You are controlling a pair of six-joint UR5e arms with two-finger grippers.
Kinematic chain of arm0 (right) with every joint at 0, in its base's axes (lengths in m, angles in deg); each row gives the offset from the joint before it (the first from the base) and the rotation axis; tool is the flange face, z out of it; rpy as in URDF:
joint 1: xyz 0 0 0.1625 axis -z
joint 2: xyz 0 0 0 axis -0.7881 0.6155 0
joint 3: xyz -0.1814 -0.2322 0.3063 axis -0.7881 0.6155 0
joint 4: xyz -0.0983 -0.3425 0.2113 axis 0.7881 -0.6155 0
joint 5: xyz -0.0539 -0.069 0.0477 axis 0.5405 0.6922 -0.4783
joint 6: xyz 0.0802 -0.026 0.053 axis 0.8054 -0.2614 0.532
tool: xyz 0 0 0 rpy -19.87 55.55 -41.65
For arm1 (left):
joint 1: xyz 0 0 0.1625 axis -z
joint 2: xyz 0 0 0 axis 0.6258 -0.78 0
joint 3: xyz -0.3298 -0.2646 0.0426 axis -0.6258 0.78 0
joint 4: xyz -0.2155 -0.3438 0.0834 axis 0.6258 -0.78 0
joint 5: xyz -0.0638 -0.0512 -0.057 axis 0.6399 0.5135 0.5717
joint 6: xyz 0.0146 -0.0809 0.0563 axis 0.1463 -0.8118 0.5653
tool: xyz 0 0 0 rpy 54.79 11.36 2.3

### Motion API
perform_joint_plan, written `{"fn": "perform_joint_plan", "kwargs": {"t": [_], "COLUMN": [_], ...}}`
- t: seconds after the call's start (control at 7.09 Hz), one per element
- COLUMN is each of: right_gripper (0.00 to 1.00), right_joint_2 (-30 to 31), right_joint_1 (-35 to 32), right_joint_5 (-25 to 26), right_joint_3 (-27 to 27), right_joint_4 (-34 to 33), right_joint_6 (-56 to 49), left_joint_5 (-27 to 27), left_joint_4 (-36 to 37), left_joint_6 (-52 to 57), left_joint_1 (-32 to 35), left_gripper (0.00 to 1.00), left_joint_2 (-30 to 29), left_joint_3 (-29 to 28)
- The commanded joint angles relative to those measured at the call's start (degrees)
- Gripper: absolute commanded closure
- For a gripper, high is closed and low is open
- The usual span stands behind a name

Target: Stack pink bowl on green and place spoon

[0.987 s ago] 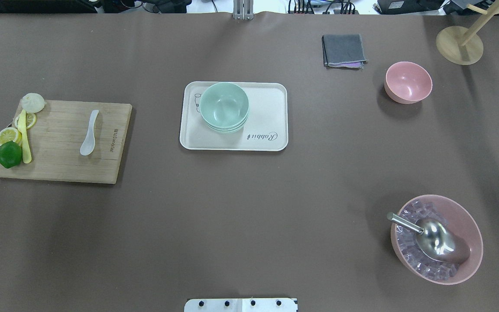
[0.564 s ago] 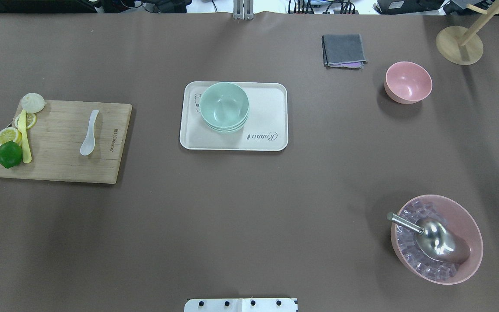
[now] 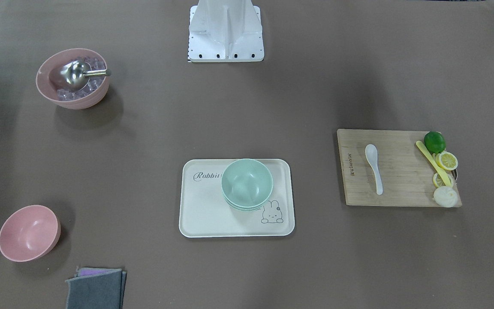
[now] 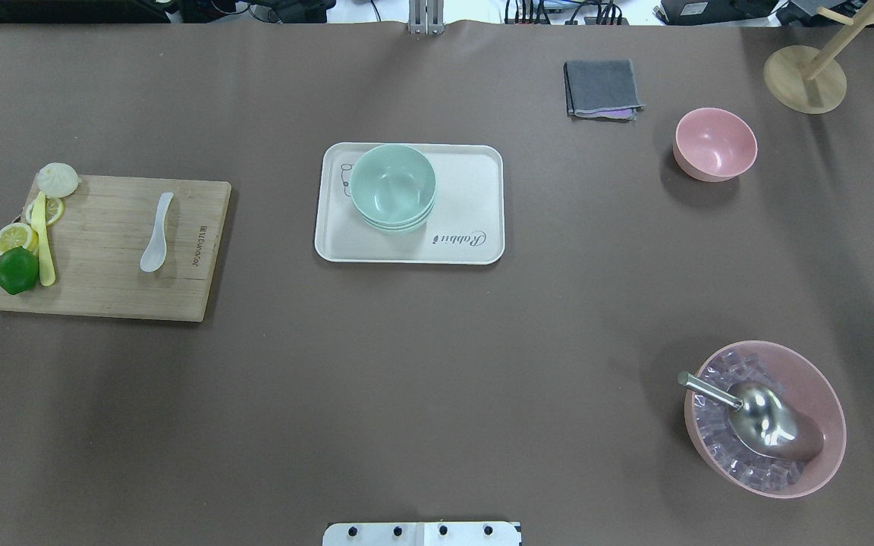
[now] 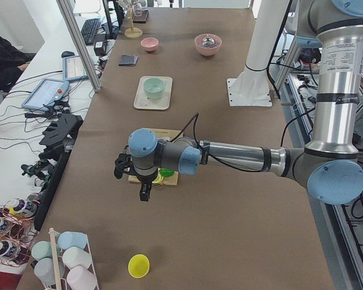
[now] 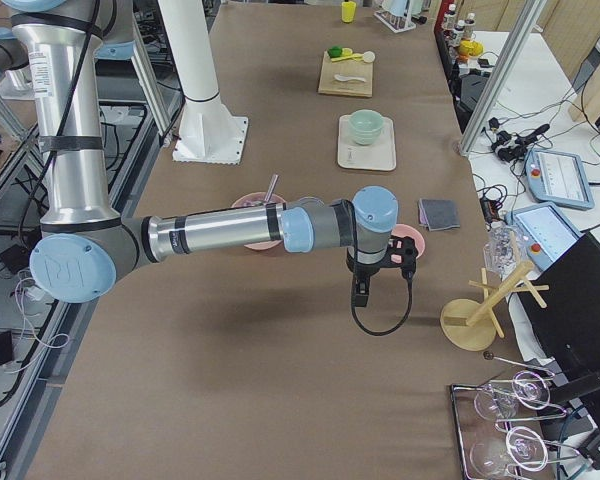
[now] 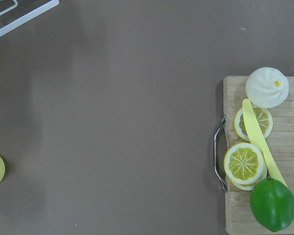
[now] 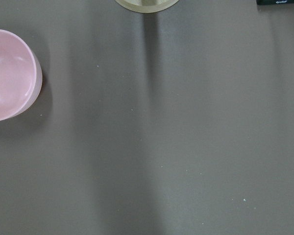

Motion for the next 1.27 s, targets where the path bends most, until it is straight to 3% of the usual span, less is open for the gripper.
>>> {"fn": "perform_joint_plan", "kwargs": {"t": [0.0, 0.28, 0.56, 0.99, 1.13], "right_gripper": [0.0, 0.0, 0.0, 0.0, 0.0], "right_joint_2": [-0.2, -0.9, -5.5, -19.4, -19.7], "right_joint_1": [0.1, 0.1, 0.7, 5.7, 8.7], "right_joint_5": [-0.2, -0.2, 0.0, -0.2, 0.9], "right_joint_3": [0.0, 0.1, 0.9, 11.6, 14.1], "right_joint_4": [-0.1, 0.0, -0.1, 0.0, 5.9], "right_joint_6": [0.0, 0.0, 1.5, 8.8, 12.8], "left_joint_5": [-0.5, -0.4, -1.9, -1.9, -1.9], "left_joint_4": [-0.5, -0.4, -0.9, -2.3, -5.2], "left_joint_6": [0.0, -2.1, -6.0, -15.1, -17.1], "left_joint_1": [0.0, 0.1, 0.1, -1.3, -1.7], "left_gripper": [0.02, 0.02, 0.02, 0.02, 0.03], "left_joint_2": [-0.9, -0.4, -3.0, -6.4, -6.6], "left_joint_3": [0.9, 1.7, 2.2, 0.4, -1.5]}}
